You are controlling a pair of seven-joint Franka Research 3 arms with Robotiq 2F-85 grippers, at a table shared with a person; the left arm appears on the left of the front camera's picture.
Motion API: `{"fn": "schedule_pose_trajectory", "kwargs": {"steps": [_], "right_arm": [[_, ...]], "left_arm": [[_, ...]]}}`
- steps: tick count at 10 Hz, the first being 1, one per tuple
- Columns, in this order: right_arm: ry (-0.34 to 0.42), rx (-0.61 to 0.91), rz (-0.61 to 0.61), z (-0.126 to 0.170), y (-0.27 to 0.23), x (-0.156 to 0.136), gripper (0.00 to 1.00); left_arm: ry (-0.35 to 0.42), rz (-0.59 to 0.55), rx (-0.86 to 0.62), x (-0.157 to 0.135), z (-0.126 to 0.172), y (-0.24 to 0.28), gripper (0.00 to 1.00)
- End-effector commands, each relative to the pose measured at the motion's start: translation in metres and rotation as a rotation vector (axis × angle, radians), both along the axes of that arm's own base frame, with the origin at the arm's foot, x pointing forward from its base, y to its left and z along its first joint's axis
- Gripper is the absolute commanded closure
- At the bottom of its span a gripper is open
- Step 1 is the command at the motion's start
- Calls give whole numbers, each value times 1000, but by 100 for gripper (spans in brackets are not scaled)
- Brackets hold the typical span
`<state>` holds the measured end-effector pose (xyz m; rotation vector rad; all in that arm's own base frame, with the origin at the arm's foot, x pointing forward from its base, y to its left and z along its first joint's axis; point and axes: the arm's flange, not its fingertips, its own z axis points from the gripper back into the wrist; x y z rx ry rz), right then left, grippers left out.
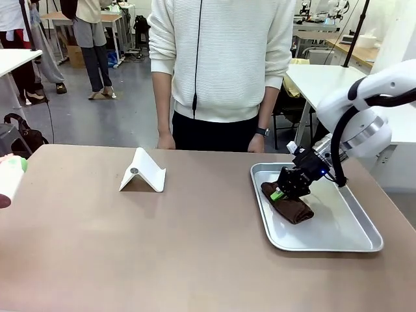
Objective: Clean the surface of the table.
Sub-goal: Clean the area not pointed to by the person.
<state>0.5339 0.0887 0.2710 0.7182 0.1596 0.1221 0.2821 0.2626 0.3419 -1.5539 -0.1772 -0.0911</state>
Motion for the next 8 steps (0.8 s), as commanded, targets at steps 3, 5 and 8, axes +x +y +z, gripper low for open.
{"fn": "schedule_pose_trajectory", "kwargs": {"steps": [3, 5, 8], "right_arm": [[-147, -181, -77, -11, -8, -4, 100], [-163, -199, -154, -10, -24, 3, 100], [-140, -172, -268, -8, -60, 12, 100]], "left_arm": [[-2, 1, -8, -2, 4, -1, 78], [-2, 1, -8, -2, 4, -1, 78], [-2, 1, -8, -2, 4, -1, 78]]}}
